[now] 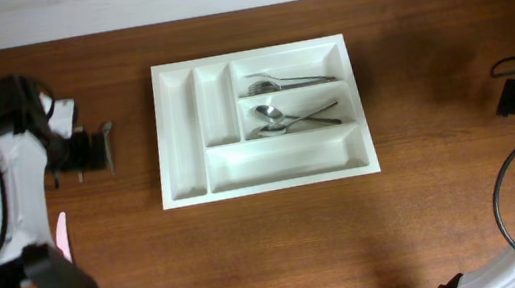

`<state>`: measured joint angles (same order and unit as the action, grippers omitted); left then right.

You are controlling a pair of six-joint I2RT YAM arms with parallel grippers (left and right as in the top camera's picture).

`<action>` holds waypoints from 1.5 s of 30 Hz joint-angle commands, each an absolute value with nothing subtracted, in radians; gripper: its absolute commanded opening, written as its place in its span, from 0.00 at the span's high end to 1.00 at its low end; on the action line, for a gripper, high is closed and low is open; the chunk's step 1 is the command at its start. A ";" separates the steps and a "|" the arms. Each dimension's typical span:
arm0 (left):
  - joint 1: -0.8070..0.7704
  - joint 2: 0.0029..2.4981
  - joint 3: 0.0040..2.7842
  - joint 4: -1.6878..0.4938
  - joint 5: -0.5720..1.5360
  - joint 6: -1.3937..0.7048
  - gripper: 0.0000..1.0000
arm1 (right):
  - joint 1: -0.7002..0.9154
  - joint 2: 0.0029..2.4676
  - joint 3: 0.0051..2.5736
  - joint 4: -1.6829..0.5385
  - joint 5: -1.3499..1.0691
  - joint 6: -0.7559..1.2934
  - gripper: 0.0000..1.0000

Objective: Pack container
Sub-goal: 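Move the left gripper up over the two silver spoons left of the tray, then lower the left gripper onto the right spoon and close on its handle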

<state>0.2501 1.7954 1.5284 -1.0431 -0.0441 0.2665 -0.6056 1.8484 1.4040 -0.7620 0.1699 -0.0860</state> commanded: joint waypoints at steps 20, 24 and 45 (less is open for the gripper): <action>0.133 2.072 1.851 -1.008 0.038 0.197 0.01 | -0.603 1.837 1.397 -0.762 0.171 -0.090 0.01; 0.150 2.108 1.847 -1.018 0.034 0.196 0.01 | -0.603 1.837 1.397 -0.762 0.171 -0.089 0.01; 0.161 2.252 1.847 -1.034 0.019 0.170 0.01 | -0.603 1.837 1.397 -0.762 0.171 -0.089 0.01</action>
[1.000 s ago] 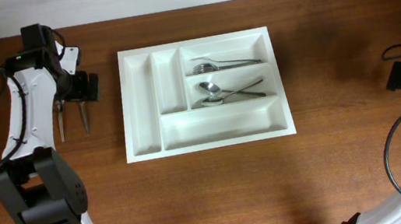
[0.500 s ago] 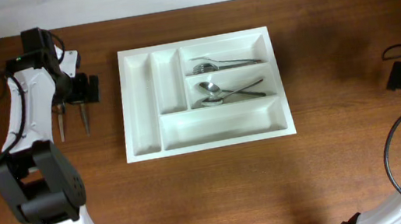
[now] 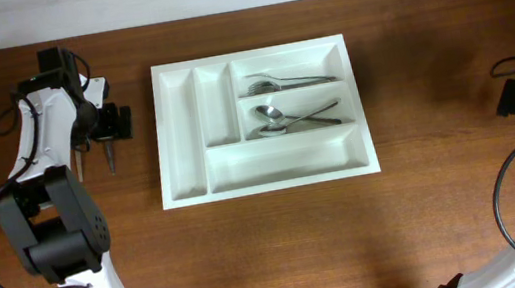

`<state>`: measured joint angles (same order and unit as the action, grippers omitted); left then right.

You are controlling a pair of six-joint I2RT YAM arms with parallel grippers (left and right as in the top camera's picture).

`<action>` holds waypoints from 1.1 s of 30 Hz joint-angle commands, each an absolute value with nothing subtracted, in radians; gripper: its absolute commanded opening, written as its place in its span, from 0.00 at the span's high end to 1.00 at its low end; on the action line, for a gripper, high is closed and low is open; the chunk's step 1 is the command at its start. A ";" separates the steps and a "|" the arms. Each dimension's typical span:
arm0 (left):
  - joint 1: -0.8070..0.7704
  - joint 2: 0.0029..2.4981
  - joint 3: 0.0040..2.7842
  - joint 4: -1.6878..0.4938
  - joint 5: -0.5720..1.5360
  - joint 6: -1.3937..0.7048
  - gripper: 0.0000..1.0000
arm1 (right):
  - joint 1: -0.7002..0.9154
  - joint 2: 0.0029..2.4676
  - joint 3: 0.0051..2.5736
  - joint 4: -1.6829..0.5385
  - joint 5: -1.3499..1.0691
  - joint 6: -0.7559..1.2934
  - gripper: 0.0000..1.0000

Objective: Pack container
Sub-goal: 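Lower the left gripper onto the right spoon and close on its handle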

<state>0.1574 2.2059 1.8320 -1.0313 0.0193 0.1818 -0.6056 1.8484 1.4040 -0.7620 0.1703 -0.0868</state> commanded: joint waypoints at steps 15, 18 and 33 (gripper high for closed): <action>0.164 2.311 1.847 -0.999 -0.022 0.169 0.01 | -0.603 1.837 1.397 -0.762 0.171 -0.090 0.01; 0.169 2.312 1.847 -0.977 -0.022 0.169 0.01 | -0.603 1.837 1.397 -0.762 0.171 -0.090 0.01; 0.181 2.312 1.847 -0.981 -0.022 0.150 0.27 | -0.603 1.837 1.397 -0.762 0.171 -0.090 0.01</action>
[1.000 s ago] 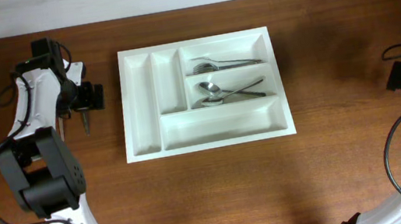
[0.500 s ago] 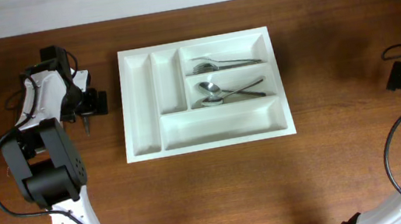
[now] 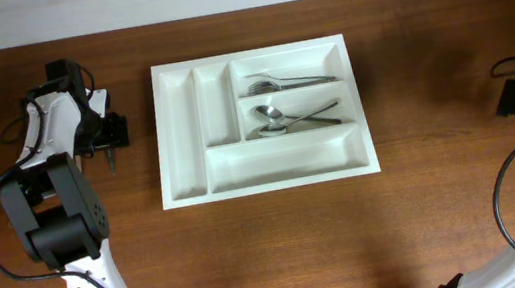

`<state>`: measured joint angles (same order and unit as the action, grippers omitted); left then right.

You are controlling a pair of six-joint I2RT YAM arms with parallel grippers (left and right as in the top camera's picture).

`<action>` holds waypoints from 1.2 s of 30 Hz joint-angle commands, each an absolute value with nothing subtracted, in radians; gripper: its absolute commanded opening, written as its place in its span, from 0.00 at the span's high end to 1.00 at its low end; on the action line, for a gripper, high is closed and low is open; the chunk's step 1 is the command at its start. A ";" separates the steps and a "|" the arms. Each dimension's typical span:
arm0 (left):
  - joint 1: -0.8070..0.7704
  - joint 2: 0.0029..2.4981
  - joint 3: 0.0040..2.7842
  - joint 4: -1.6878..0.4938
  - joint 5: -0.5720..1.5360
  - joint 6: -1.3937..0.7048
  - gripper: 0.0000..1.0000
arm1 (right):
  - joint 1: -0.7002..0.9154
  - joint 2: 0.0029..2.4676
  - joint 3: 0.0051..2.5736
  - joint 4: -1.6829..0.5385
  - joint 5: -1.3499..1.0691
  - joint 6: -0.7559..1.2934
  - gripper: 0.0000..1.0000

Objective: Pack container
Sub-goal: 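Lower the left gripper onto the right spoon and close on its handle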

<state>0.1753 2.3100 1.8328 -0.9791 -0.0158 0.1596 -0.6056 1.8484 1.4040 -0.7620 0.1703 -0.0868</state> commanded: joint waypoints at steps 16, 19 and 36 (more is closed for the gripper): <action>0.181 2.312 1.847 -0.980 -0.053 0.150 0.63 | -0.603 1.837 1.397 -0.762 0.171 -0.090 0.01; 0.183 2.312 1.847 -0.981 -0.051 0.150 0.64 | -0.603 1.837 1.397 -0.762 0.171 -0.090 0.01; 0.195 2.357 1.847 -1.000 -0.015 0.147 0.63 | -0.603 1.837 1.397 -0.762 0.171 -0.090 0.01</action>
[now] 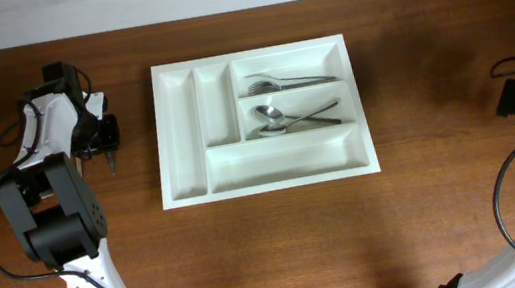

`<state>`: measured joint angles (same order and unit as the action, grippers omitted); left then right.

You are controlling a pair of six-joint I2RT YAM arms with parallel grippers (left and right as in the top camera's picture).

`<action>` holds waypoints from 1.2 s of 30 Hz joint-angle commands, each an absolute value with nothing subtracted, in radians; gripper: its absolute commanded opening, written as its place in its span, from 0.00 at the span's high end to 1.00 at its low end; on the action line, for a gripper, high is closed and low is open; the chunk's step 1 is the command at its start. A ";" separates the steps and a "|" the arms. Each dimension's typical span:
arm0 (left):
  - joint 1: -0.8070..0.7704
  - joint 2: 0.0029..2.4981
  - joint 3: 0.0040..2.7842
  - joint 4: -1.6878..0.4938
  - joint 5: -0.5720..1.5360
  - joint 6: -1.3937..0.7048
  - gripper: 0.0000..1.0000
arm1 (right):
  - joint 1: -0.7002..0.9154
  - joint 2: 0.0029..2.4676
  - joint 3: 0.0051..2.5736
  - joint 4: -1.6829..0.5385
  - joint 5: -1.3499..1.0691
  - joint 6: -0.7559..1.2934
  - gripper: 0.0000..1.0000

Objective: Pack container
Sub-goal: 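Lower the left gripper onto the right spoon and close on its handle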

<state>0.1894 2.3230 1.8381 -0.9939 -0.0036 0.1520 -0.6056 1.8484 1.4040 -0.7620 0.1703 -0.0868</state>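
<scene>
A white cutlery tray with several compartments lies in the middle of the table. Forks fill its upper right slot, and spoons lie in the slot below. My left gripper hovers low over the table just left of the tray. The thin tip of a utensil pokes out below it; whether the fingers hold it is hidden. My right gripper rests far off at the table's right edge.
The left arm's white links and base occupy the table's left side. Black cables trail by the right arm. The tray's two tall left slots and long bottom slot hold nothing.
My left gripper has shifted slightly left and down, away from the tray edge. The utensil tip still shows below it. The right arm and the tray have not moved.
My left gripper was first low at the far left, well away from the tray. Then it was higher up and closer to the tray, above two thin utensils on the table. It has stayed over that spot since. The tray's contents are unchanged.
</scene>
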 commanded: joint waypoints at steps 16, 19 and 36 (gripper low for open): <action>0.194 2.356 1.848 -1.003 -0.014 0.146 0.73 | -0.603 1.837 1.397 -0.762 0.171 -0.090 0.01; 0.194 2.356 1.852 -1.003 -0.014 0.146 0.75 | -0.603 1.837 1.397 -0.762 0.171 -0.089 0.01; 0.191 2.356 1.895 -1.019 -0.010 0.146 0.96 | -0.603 1.837 1.397 -0.762 0.171 -0.090 0.01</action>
<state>0.1894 2.3325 1.8580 -1.0134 -0.0074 0.1482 -0.6056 1.8484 1.4040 -0.7620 0.1703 -0.0872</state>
